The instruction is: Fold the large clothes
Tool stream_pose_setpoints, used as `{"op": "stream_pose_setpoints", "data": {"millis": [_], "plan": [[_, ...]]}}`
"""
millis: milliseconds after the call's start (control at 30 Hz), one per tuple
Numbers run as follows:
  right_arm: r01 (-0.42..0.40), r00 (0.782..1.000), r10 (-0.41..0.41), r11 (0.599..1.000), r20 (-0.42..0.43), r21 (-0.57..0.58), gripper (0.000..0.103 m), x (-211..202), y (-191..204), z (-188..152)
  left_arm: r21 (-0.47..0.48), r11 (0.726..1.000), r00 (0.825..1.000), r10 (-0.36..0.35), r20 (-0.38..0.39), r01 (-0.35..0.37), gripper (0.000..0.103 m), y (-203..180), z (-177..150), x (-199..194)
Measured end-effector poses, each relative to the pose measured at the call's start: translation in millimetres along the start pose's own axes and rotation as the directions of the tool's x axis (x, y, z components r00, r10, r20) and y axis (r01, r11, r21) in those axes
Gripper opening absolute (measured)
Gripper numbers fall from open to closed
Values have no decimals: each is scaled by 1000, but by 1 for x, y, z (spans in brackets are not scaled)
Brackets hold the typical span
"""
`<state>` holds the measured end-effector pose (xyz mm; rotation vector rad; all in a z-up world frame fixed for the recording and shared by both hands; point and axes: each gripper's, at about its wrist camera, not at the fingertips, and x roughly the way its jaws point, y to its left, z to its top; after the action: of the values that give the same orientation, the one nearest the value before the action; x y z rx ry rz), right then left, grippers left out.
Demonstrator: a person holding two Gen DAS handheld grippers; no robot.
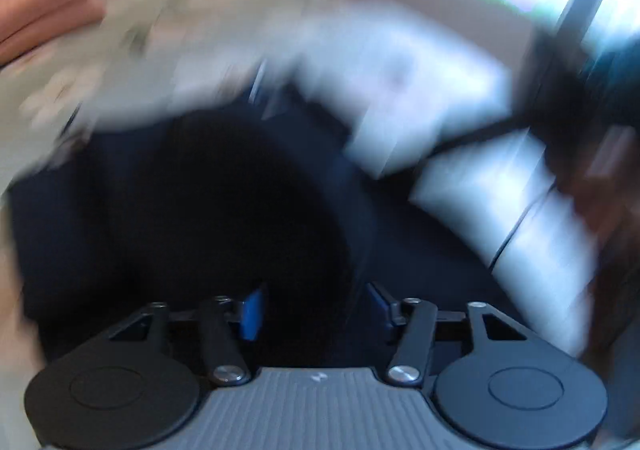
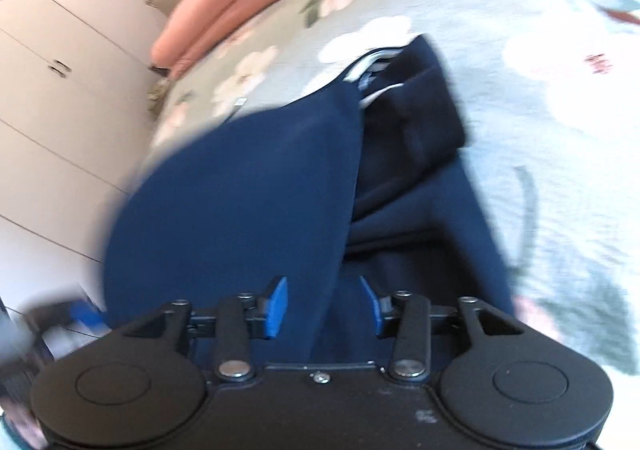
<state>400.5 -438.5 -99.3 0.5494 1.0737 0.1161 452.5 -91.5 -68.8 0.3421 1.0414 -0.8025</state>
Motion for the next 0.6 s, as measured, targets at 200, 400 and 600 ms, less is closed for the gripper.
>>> {"op": "stream_pose_setpoints", "data": {"millis": [200,400,600], "plan": [[4,1000,-4,994,4,-105,56,11,22,7,-78,993,994,-94,-57,89,51,4,-44,-18],[-212,962,253,930,105,-300,55,27,113,33,-305,948,979,-34,203,96,52,60,-26,-64],[-374,917,328,905,-229,-204,38,141,140,-31,-426,899,946,46,320,100,58,88,-18,-61]]}}
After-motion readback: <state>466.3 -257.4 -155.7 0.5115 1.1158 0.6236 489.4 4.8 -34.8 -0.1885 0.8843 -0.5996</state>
